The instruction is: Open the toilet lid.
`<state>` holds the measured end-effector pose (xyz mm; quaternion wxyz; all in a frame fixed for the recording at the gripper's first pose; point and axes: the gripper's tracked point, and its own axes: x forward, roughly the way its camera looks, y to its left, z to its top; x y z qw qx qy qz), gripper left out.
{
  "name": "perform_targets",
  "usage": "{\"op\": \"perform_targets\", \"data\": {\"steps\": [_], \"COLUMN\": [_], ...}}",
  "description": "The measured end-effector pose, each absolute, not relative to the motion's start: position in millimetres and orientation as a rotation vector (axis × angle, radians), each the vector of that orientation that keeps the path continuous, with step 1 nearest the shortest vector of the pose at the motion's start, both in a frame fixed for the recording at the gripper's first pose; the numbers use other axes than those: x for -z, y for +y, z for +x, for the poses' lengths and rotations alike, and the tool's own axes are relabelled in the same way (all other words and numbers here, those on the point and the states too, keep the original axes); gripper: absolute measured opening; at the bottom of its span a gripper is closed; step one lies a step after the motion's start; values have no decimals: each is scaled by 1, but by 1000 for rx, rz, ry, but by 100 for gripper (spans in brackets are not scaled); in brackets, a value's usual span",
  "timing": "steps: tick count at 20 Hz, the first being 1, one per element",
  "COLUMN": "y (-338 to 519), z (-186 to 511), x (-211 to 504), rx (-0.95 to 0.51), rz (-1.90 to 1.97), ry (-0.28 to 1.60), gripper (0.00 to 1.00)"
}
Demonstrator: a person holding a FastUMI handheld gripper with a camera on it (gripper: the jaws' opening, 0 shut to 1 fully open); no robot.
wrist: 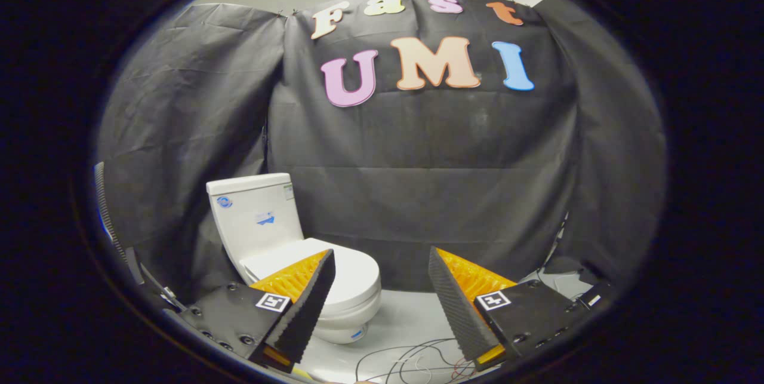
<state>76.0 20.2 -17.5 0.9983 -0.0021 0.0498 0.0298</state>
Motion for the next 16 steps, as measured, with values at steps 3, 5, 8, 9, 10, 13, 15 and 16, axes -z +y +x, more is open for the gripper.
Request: {"op": "perform_targets", "data": {"steps": [3,5,8,9,10,13,15,16], "y": [31,36,38,39,39,55,60,64], "z": [99,112,124,126,130,133,133,132], "x": [-3,-12,-23,-25,-25,-18,-10,-6], "rx": [-74,-54,22,57,92,152,191,206], "rz": [-26,-32,-23,-12,0,37,53,71], "ry": [50,24,-24,-39,-51,-61,-56,-56], "gripper": [96,96,95,94,94,93,93,93]}}
